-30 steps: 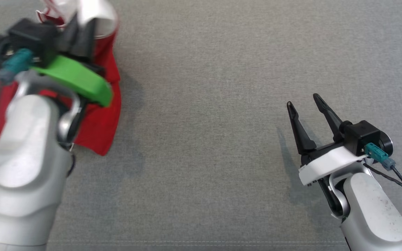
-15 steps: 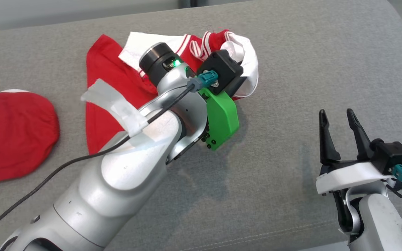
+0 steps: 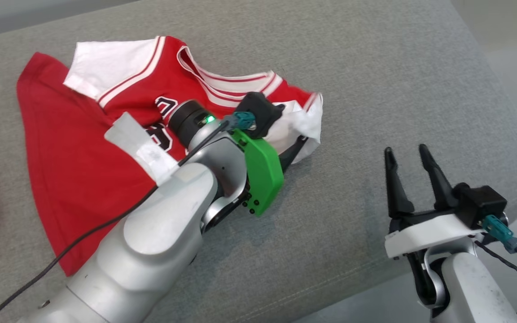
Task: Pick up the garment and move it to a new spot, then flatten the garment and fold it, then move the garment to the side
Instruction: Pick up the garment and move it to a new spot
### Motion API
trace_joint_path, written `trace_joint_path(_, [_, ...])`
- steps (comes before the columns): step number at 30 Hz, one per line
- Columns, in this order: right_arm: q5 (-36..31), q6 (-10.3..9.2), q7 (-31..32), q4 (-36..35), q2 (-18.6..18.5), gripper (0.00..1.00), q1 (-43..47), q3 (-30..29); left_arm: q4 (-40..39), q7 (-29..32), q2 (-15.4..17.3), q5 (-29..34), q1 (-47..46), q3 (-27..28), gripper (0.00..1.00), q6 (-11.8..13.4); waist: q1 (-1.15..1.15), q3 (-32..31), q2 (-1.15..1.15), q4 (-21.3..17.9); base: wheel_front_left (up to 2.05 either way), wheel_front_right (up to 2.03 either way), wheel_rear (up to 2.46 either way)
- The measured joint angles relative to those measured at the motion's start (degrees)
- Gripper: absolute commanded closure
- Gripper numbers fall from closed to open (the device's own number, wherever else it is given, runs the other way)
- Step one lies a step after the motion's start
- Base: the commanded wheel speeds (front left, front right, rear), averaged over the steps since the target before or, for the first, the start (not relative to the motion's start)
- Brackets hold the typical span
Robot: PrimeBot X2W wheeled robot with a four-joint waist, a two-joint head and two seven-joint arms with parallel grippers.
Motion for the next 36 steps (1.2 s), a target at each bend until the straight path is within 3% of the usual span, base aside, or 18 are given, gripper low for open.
trace_joint_path(4, [-0.3,2.35,0.0,1.7,0.1,0.00,-2.7,3.7,0.8,0.1,0.8,-3.5,3.4,2.2,0.00,0.0,0.00,0.6,0.00,-3.2,0.00,0.00,0.00])
trace_joint_path(8, [-0.8,2.87,0.0,2.2,-0.1,0.00,-4.0,3.7,-1.5,-1.1,0.7,-5.4,3.5,3.2,0.00,0.0,0.00,0.7,0.00,-5.7,0.00,0.00,0.00])
trace_joint_path(12, [-1.9,3.42,0.0,2.7,-0.2,0.00,-4.9,2.7,-4.0,-4.0,0.6,-6.1,3.5,5.1,0.00,0.0,0.00,0.2,0.00,-5.6,0.00,0.00,0.00])
trace_joint_path(17, [-2.6,4.04,0.0,4.3,-0.2,0.00,-6.8,2.1,-4.9,-7.5,1.3,-6.2,4.7,9.0,0.00,1.4,0.00,-0.3,0.00,-3.2,0.00,0.00,0.00])
trace_joint_path(25, [-2.4,3.99,-0.1,13.2,-1.5,0.00,-7.3,0.0,-2.7,-10.9,9.7,-6.2,15.9,13.0,0.00,5.6,0.00,-2.2,0.00,2.7,0.00,0.00,0.00])
trace_joint_path(36, [0.6,2.36,2.1,20.8,-3.6,0.00,-9.3,-5.0,-1.3,-14.1,12.2,-10.8,27.4,17.4,0.00,8.0,0.00,-4.4,0.00,11.9,0.00,0.00,0.00])
